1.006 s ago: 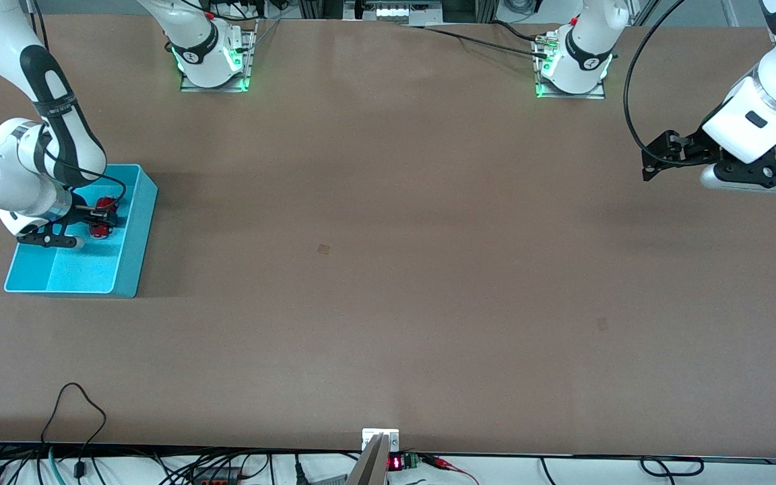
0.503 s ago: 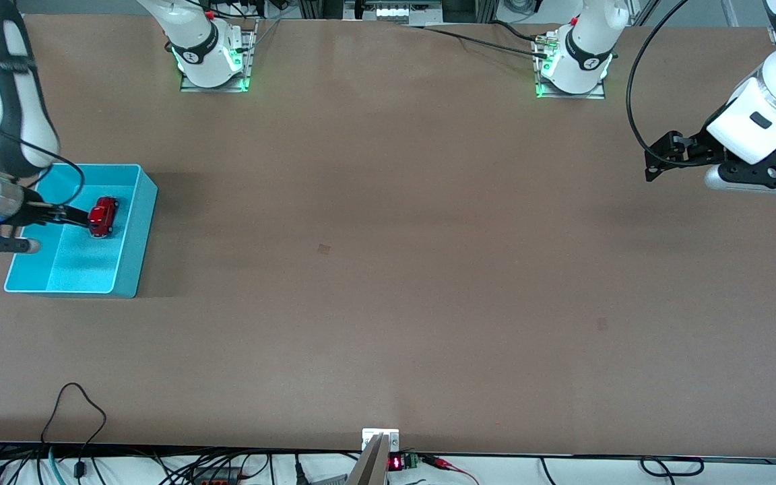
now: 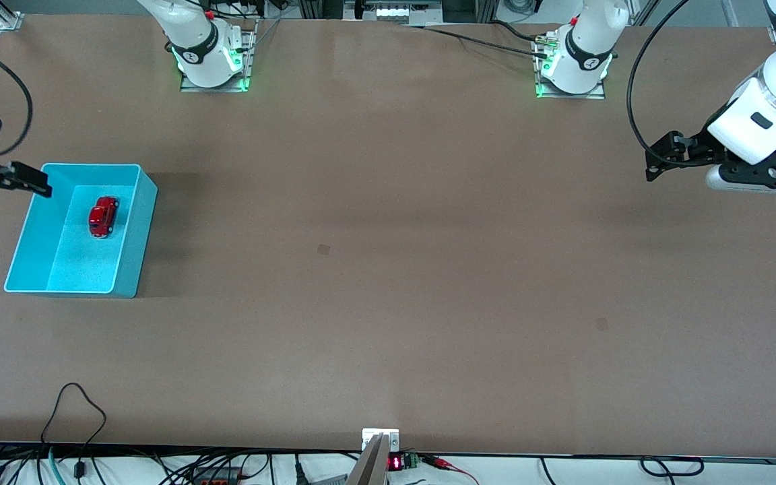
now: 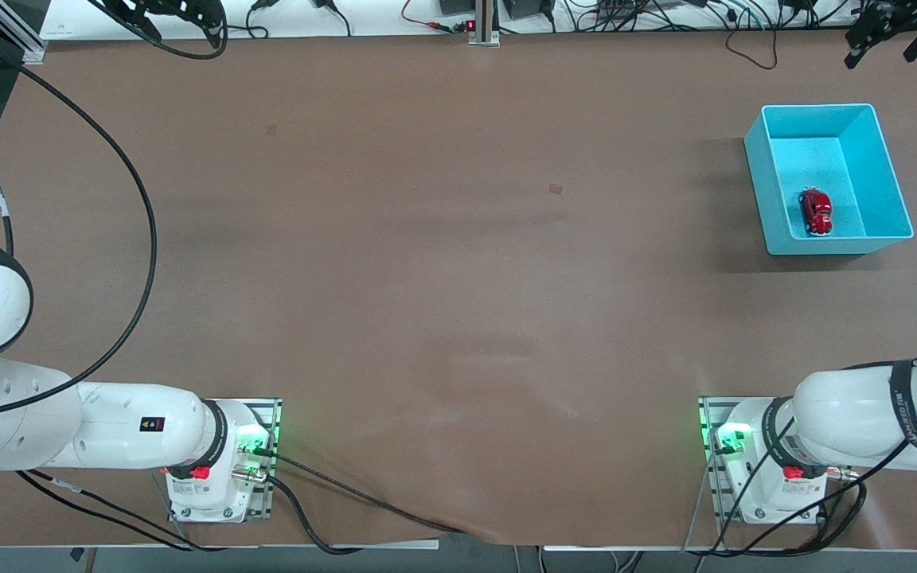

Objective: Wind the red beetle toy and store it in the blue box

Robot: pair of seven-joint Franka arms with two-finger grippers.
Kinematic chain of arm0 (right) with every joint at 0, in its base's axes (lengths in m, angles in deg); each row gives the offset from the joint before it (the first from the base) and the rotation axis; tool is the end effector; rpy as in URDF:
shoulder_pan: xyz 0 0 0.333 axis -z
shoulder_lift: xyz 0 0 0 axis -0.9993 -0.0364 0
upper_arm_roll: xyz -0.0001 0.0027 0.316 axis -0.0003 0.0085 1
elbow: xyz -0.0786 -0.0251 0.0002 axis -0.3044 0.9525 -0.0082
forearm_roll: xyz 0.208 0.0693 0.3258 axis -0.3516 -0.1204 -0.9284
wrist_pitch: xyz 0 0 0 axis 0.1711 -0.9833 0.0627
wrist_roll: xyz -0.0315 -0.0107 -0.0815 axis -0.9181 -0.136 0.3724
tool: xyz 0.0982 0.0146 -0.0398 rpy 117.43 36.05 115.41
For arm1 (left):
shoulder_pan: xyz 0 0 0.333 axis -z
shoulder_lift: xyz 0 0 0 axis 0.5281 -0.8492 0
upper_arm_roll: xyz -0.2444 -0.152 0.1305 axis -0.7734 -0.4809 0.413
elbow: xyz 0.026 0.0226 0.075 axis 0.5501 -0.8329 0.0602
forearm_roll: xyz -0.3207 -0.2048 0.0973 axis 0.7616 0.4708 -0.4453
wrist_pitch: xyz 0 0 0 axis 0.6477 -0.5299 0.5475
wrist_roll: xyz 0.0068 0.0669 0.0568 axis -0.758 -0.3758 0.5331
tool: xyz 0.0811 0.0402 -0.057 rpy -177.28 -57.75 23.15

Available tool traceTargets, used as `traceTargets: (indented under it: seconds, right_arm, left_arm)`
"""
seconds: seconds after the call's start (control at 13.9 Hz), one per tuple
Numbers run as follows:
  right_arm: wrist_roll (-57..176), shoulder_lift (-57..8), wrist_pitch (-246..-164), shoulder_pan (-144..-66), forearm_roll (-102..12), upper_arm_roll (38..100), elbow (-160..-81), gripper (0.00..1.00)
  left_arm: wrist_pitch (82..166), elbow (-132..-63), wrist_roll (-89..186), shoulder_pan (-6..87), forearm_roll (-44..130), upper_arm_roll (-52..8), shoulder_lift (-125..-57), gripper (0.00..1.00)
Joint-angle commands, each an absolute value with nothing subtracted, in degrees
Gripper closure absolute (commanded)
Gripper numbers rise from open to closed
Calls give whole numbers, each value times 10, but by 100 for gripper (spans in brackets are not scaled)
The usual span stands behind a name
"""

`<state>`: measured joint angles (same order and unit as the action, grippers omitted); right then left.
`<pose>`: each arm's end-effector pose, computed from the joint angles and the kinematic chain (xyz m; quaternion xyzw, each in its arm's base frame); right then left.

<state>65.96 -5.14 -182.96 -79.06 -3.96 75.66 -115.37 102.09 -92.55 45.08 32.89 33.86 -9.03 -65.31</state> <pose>0.5720 -0.0844 0.5533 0.9976 0.0378 -0.0493 0.0303 0.5554 -0.0611 0.5964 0.9996 -0.0280 0.0032 0.0002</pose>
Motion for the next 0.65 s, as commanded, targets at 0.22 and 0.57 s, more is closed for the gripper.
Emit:
traceTargets:
  seconds: [0.22,0.57]
  right_arm:
    - [617,-40,-1757,-827,-47,755,-1103,0]
    - [618,-38,-1751,-828,-47,754,-1102,0]
  left_arm:
    - [1008,-908,443,326,347,-89,-661,0]
    - [1008,-907,443,326,347,-89,-661,0]
